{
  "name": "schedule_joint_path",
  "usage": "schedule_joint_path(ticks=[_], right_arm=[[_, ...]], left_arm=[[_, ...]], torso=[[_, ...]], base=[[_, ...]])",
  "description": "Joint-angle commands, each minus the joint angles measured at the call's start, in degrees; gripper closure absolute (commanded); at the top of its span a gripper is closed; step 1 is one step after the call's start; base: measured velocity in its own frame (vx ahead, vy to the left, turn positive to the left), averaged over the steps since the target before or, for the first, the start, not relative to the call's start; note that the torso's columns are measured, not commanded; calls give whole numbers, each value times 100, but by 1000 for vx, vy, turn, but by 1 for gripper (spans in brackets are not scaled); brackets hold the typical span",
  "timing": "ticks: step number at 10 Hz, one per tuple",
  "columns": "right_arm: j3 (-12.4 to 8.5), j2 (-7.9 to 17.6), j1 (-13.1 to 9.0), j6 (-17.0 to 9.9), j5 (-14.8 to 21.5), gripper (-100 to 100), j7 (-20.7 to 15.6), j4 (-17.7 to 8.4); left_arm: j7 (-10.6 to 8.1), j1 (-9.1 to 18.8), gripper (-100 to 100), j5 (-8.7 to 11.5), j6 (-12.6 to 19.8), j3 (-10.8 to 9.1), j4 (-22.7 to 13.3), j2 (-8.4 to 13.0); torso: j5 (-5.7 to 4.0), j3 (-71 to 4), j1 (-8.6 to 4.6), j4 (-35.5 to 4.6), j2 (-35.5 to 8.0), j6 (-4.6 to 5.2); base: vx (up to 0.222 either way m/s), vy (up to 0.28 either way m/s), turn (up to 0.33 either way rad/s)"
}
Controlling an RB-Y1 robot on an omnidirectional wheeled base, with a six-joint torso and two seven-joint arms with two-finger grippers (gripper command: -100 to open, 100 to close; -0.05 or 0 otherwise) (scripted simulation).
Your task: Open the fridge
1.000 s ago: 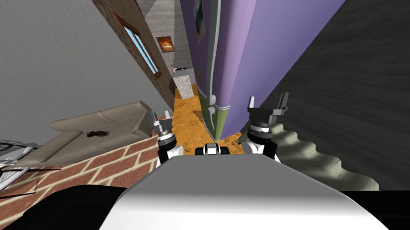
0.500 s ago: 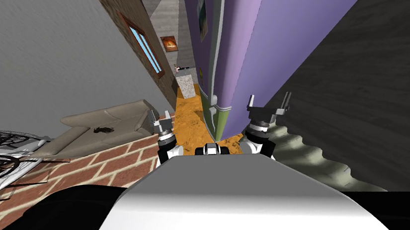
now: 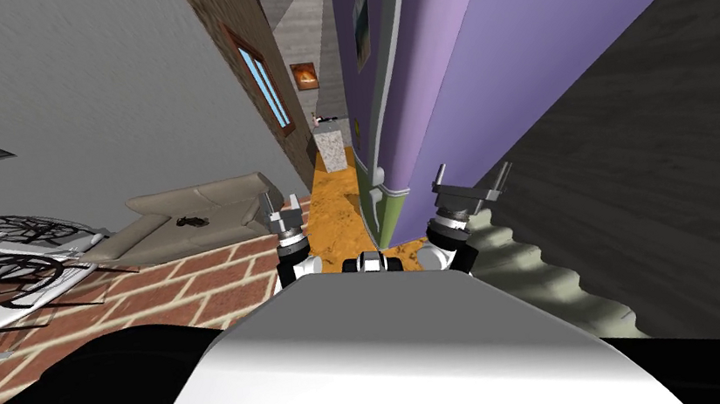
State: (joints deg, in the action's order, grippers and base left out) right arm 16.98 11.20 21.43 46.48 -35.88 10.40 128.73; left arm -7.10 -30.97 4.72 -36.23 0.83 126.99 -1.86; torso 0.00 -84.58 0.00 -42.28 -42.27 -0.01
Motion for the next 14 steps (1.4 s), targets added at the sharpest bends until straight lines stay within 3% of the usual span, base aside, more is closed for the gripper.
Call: schedule_joint_path(ticks=[1, 4, 5, 6, 7, 8, 9, 10, 13, 14], right_arm=[[243, -26, -119, 128, -453, -100, 152, 13], [405, -46, -204, 209, -967, -100, 253, 12], [568, -69, -290, 290, -1142, -100, 354, 6], [568, -69, -290, 290, -1315, -100, 354, 6], [731, -96, -378, 369, -1487, -100, 456, -6], [731, -96, -378, 369, -1660, -100, 456, -6], [894, -126, -467, 446, -1829, -100, 558, -23], [894, -126, -467, 446, -2003, -100, 558, -23], [1217, -197, -646, 595, -2533, -100, 759, -71], [1217, -197, -646, 595, -2713, -100, 759, -71]], left_arm=[[0, 0, 0, 0, 0, 0, 0, 0], [0, 0, 0, 0, 0, 0, 0, 0], [0, 0, 0, 0, 0, 0, 0, 0], [0, 0, 0, 0, 0, 0, 0, 0], [0, 0, 0, 0, 0, 0, 0, 0], [0, 0, 0, 0, 0, 0, 0, 0], [0, -1, 0, 0, 0, 0, 0, 0], [0, 0, 0, 0, 0, 0, 0, 0], [0, 0, 0, 0, 0, 0, 0, 0], [0, 0, 0, 0, 0, 0, 0, 0]], torso=[[0, 1, 1, 0, -2, 2], [0, 0, -1, 0, 1, 0], [0, 1, -1, 0, -1, 2], [0, 2, 1, -1, -3, -1], [0, 2, 1, -1, -3, 3], [0, 0, 1, 0, -1, -1], [0, 0, 0, 0, 0, 3], [0, 0, 0, 0, 0, 0], [0, 1, 0, 0, -2, 2], [0, 0, -1, 0, -1, 0]], base=[[11, -18, 108], [12, -21, 79], [5, -21, 141], [5, -19, 58], [8, -22, 117], [10, -22, 59], [11, -23, 93], [7, -21, 63], [7, -21, 102], [7, -22, 64]])
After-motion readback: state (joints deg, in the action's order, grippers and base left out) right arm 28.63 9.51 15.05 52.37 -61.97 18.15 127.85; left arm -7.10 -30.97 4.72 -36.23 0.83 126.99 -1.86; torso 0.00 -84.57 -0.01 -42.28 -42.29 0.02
